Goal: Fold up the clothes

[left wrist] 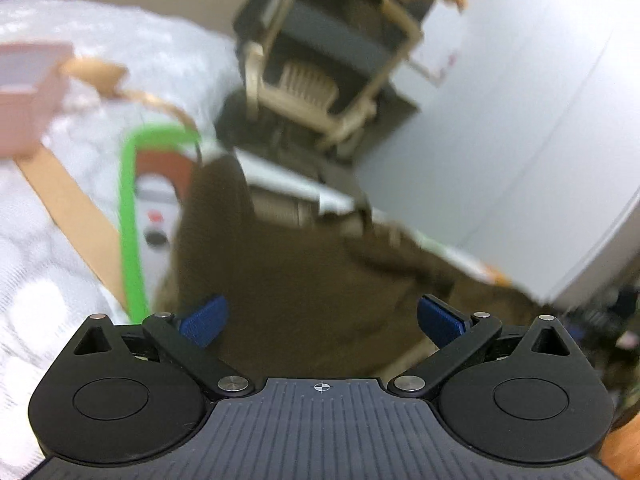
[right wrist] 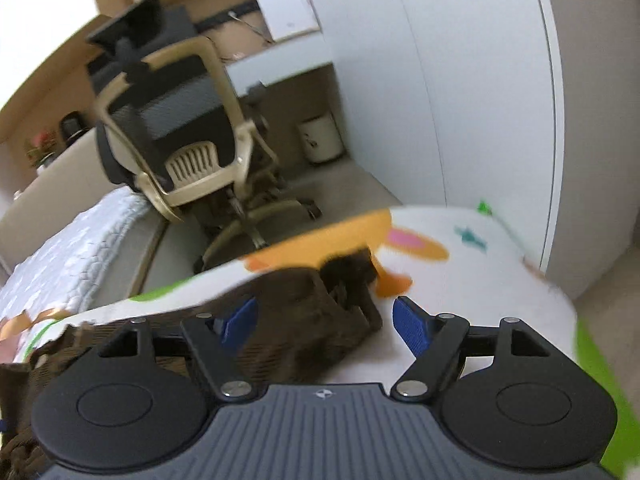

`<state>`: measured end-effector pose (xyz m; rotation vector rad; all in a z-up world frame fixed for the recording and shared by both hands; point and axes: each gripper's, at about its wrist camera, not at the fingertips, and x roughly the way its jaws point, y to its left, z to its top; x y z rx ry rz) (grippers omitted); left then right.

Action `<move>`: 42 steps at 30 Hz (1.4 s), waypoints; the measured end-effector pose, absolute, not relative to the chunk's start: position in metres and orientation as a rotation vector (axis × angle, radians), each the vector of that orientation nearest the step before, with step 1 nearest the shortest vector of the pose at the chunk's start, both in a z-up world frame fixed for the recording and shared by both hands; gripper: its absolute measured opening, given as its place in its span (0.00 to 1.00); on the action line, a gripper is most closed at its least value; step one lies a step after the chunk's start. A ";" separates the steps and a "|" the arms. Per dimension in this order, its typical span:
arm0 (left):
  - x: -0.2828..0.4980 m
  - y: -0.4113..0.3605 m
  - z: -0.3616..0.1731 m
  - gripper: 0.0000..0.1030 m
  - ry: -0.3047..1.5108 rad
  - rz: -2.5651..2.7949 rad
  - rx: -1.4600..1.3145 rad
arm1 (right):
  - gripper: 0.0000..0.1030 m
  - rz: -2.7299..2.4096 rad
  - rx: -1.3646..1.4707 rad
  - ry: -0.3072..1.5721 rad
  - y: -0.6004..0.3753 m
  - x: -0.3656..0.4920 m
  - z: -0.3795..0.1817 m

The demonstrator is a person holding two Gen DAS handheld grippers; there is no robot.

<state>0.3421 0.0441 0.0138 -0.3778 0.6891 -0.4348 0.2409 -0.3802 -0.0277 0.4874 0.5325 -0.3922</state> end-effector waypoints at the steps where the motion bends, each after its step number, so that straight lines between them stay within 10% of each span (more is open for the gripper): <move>1: 0.339 0.050 0.021 1.00 0.665 -0.414 -0.381 | 0.59 -0.384 0.497 0.537 -0.381 0.248 -0.036; 3: 0.331 0.060 0.036 1.00 0.616 -0.366 -0.368 | 0.12 -0.297 0.449 0.521 -0.362 0.264 -0.018; 8: 0.315 0.075 0.053 1.00 0.540 -0.283 -0.219 | 0.11 0.036 0.227 0.402 -0.268 0.297 0.067; 18: 0.287 0.090 0.046 1.00 0.566 -0.404 -0.234 | 0.11 0.506 -0.086 0.498 -0.060 0.387 0.069; 22: 0.280 0.086 0.049 1.00 0.576 -0.481 -0.214 | 0.45 0.585 -0.051 0.573 -0.045 0.404 0.049; 28: 0.306 0.052 0.054 1.00 0.553 -0.680 -0.227 | 0.65 0.502 0.052 0.426 -0.113 0.368 0.078; 42: 0.408 0.076 0.011 1.00 0.699 -0.381 -0.347 | 0.58 0.263 0.014 0.635 -0.193 0.332 -0.006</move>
